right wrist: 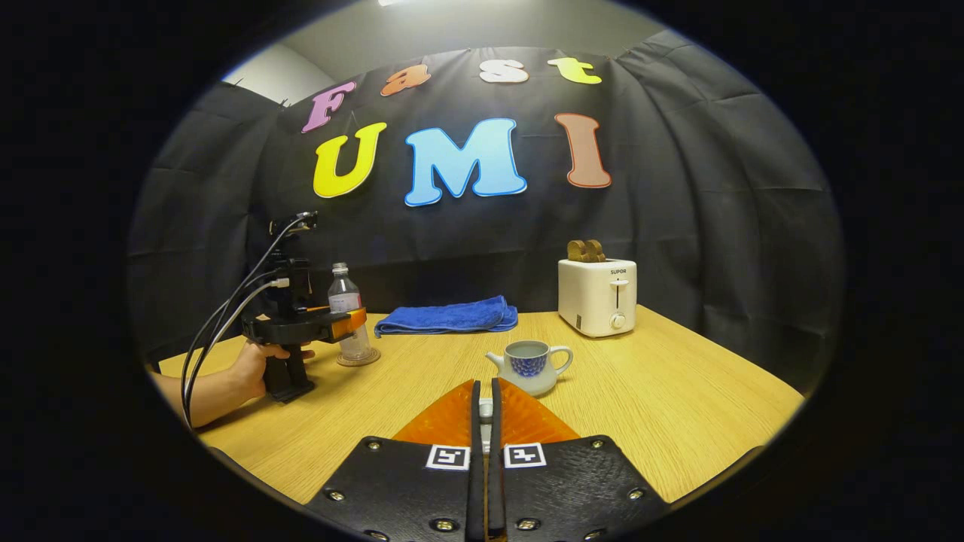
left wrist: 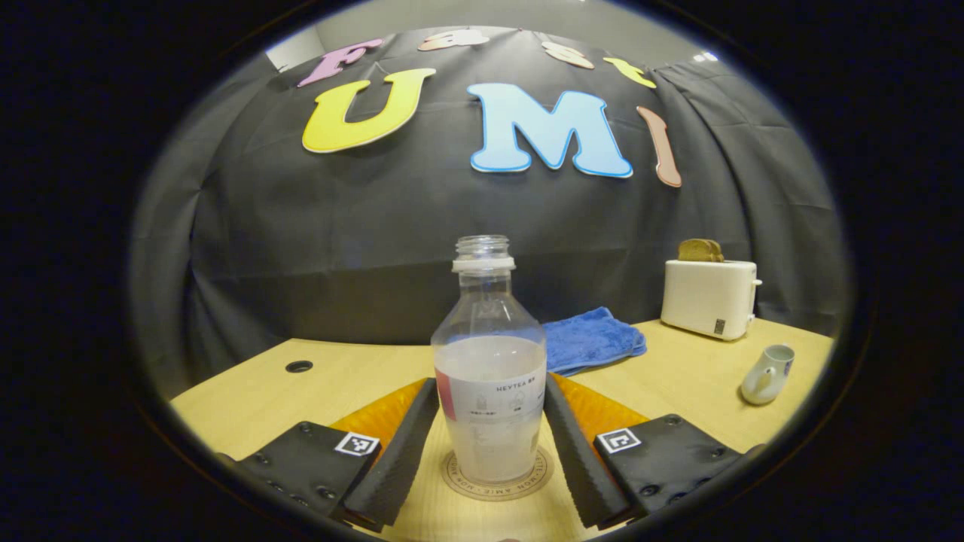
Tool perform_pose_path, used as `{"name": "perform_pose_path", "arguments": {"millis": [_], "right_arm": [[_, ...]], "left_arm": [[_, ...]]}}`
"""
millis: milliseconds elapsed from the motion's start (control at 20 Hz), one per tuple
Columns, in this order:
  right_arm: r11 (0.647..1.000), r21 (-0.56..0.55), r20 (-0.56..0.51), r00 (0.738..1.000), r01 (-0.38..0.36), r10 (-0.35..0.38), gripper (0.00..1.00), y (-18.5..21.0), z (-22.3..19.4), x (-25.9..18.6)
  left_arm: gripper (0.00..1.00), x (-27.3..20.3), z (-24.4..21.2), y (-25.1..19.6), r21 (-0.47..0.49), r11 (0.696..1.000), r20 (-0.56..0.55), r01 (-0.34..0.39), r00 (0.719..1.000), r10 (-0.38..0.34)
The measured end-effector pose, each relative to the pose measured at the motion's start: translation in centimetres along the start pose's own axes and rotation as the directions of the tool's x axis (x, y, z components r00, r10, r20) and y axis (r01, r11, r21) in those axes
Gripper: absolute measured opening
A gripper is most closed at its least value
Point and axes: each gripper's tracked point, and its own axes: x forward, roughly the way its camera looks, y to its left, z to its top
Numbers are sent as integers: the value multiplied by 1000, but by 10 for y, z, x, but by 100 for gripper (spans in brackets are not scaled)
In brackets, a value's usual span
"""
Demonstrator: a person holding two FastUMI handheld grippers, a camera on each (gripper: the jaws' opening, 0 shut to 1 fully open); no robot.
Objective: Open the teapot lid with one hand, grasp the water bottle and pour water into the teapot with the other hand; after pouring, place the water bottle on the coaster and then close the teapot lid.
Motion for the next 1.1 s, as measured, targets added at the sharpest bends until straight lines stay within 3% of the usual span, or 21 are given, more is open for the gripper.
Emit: {"name": "perform_pose_path", "arguments": {"millis": [350, 500, 750, 950, 1100], "right_arm": [[1000, -6, 14, 1000, 2, -2, 2, 0, 4, -4], [1000, -11, 78, 997, 7, -6, 2, -3, 24, -2], [994, -73, 180, 982, 77, -63, 2, -19, 60, 55], [983, -118, 163, 979, 144, -124, 2, -35, 56, 108], [980, -135, 145, 981, 147, -127, 2, -38, 47, 132]], "left_arm": [[95, -32, -1, 1, -16, 1000, -19, -22, 1000, 22], [96, -64, 3, 1, -75, 997, -4, -23, 1000, 23], [95, -128, 8, -17, -106, 994, 18, 2, 1000, 0], [95, -161, 23, -20, -30, 1000, 69, -4, 998, 6], [95, -166, 12, -31, -60, 998, 55, 26, 998, -22]]}}
